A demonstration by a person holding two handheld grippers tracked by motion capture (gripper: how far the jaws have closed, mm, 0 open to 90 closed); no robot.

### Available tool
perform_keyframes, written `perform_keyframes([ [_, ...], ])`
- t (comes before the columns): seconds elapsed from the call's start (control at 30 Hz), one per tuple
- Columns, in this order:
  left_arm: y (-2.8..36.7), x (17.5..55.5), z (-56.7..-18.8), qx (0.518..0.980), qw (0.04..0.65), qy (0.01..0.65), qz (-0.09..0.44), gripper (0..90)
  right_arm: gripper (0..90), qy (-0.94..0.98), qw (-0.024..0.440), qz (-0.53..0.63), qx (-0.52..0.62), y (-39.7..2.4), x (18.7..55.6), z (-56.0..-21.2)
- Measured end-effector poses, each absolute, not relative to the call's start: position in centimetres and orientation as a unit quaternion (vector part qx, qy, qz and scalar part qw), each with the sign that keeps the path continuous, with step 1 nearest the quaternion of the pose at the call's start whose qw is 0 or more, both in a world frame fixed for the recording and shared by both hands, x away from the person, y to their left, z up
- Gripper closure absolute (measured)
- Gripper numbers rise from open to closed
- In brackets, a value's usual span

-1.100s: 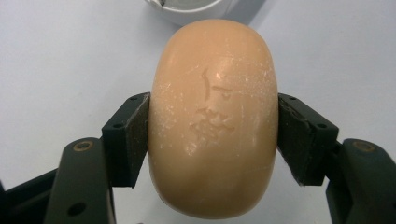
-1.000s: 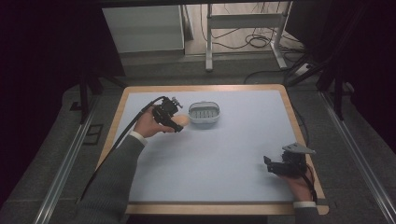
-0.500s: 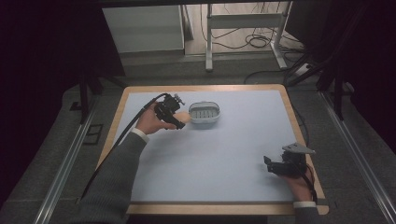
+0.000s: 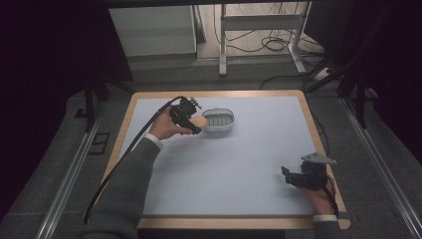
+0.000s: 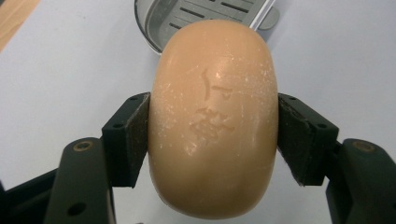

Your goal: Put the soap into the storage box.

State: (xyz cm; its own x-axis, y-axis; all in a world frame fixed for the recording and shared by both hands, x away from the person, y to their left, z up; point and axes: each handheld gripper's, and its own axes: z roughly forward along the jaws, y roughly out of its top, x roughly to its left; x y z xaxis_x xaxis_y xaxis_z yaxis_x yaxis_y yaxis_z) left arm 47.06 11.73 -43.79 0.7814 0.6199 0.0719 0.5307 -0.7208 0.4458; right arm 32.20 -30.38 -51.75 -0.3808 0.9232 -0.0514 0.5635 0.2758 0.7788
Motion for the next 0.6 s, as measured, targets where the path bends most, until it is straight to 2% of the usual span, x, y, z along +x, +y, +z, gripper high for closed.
perform_keyframes([
  [0.6, 9.1, 49.1, -43.5, 0.930, 0.199, 0.292, 0.107, 32.7, 8.0, 0.754, 0.259, 0.345, 0.495, -30.7, 32.3, -51.9],
])
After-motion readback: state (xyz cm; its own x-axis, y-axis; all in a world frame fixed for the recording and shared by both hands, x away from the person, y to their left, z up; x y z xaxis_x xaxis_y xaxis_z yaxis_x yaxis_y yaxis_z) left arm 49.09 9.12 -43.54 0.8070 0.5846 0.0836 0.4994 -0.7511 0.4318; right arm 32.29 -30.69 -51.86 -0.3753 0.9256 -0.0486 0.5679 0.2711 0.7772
